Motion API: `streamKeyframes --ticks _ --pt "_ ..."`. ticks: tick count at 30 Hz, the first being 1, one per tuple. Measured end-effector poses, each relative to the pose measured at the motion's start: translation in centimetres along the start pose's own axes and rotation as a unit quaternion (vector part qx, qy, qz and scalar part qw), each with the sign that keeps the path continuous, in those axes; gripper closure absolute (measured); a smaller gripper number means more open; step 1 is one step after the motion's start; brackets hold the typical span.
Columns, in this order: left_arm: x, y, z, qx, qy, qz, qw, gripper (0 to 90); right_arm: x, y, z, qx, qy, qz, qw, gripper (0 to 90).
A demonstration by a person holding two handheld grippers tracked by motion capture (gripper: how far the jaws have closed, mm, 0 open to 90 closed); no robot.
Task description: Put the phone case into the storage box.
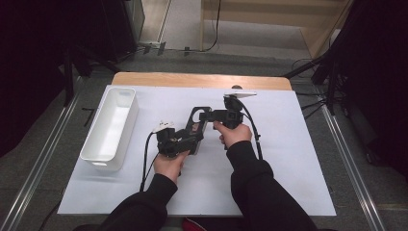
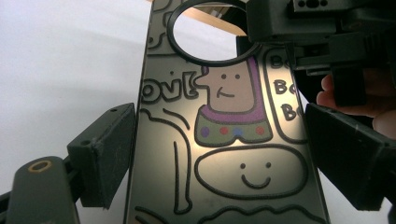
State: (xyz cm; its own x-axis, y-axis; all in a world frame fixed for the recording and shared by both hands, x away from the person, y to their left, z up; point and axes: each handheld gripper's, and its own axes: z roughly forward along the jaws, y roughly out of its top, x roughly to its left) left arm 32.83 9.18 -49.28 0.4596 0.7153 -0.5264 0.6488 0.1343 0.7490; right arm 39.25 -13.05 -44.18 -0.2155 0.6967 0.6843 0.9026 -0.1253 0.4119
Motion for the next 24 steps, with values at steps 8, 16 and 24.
streamKeyframes --ticks 8,16,24 --pt "-0.06 -0.02 -0.05 -0.006 0.004 0.001 1.0000 11.6 0.06 0.21 0.22 0.002 0.004 0.008 1.0000 61.3" --pt "-0.04 -0.03 -0.09 -0.010 0.000 -0.009 0.9999 11.6 0.63 0.24 0.40 -0.003 -0.009 -0.001 1.0000 68.4" --pt "0.04 -0.01 -0.05 -0.009 -0.007 -0.019 0.9997 11.6 0.99 0.38 0.29 -0.004 -0.007 0.000 1.0000 71.3"
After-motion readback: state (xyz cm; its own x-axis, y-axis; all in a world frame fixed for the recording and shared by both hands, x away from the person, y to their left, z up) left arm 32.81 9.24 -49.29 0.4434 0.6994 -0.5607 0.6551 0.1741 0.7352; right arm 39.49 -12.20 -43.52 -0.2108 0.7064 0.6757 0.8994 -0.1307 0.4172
